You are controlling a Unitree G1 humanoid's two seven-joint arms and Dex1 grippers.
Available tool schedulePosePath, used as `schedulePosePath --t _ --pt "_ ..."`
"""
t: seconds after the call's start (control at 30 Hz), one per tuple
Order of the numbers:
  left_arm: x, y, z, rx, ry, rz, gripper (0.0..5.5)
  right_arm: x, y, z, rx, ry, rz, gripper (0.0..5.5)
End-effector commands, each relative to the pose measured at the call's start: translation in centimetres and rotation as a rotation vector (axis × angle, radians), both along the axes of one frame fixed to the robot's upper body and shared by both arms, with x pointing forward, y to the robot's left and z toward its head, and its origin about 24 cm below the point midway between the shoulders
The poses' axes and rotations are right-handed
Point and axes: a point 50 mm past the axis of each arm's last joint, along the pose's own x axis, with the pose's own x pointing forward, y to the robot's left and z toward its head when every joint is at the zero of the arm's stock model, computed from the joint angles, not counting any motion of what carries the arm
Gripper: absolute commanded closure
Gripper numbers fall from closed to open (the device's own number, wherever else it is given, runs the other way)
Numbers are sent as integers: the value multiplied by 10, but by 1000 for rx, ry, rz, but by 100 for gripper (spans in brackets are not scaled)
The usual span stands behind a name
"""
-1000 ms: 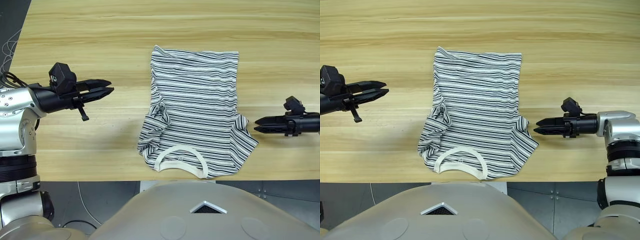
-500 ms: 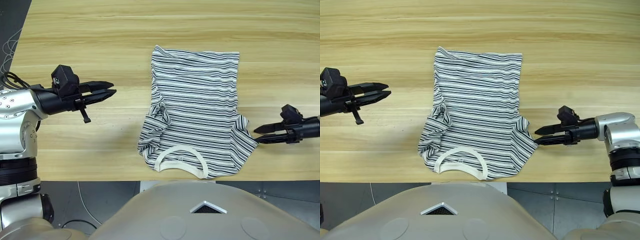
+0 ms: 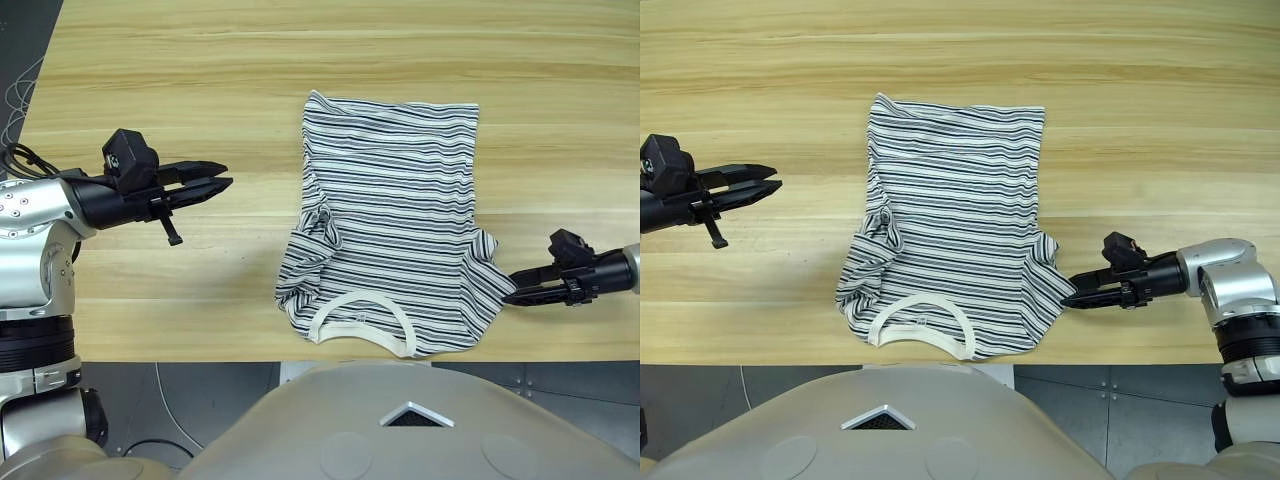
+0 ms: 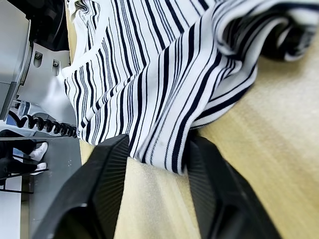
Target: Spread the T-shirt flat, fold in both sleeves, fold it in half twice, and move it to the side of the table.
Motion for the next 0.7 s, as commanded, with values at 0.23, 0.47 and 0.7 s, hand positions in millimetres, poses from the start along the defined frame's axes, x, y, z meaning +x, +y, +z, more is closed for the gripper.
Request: schedulePosePath --t 0.23,0.47,0.7 --pt "5 -2 2 15 -18 11 471 -28 -2 -34 -103 141 -36 536" --pt "7 -4 1 11 -19 8 471 -22 -4 -28 -90 92 -24 536" --pt "18 -3 -8 11 -19 19 471 7 4 7 -21 -85 90 536"
